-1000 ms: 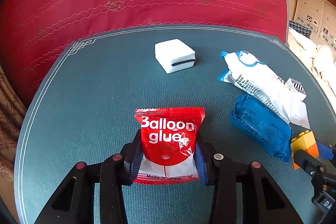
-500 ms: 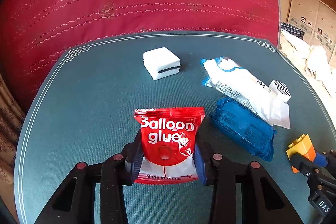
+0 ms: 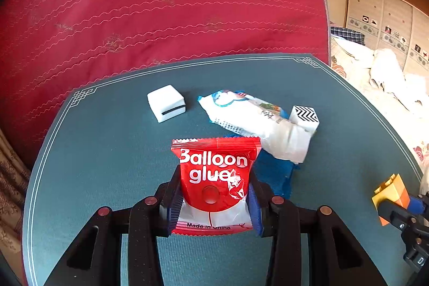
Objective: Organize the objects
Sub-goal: 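Carry both items to the bin and open the right tool over it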
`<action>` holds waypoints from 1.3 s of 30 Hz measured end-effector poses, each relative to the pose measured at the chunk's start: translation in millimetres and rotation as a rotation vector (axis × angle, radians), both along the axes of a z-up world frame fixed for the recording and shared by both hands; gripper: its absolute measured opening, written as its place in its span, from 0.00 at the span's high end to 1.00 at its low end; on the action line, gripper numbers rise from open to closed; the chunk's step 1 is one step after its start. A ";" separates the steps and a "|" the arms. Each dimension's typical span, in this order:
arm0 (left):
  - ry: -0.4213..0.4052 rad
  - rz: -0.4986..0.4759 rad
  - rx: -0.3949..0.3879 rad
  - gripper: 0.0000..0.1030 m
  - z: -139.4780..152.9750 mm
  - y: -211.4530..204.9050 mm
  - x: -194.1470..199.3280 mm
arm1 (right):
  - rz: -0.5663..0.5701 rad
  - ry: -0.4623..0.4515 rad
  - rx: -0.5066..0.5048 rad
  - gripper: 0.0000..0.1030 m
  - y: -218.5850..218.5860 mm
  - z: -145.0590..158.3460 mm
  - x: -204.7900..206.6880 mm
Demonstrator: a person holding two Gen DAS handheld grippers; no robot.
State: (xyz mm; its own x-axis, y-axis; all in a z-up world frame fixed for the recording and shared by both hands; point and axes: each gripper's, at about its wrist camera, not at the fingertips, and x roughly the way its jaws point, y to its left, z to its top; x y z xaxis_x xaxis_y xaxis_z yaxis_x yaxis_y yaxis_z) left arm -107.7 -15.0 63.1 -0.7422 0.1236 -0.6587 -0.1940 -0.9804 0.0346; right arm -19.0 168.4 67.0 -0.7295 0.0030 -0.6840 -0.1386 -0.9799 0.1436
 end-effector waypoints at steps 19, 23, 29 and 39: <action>0.066 -0.202 -0.028 0.57 16.7 73.1 53.2 | -0.199 0.005 0.041 0.68 62.2 17.0 94.8; 0.065 -0.246 -0.031 0.57 15.8 87.0 62.8 | -0.249 -0.017 0.049 0.68 77.2 15.3 115.7; 0.049 -0.307 -0.022 0.57 14.1 104.8 74.5 | -0.329 -0.047 0.055 0.68 100.8 11.9 150.3; 0.035 -0.393 -0.039 0.57 7.3 134.5 98.4 | -0.420 -0.097 0.037 0.68 134.1 0.4 190.5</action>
State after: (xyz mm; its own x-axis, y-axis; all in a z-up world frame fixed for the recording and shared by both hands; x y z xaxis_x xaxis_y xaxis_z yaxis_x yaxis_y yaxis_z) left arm -9.3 119.5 70.4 -0.6650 0.3784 -0.6439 -0.5527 -0.8292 0.0834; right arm 171.5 302.5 67.4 -0.5918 0.3118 -0.7433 -0.5379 -0.8396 0.0761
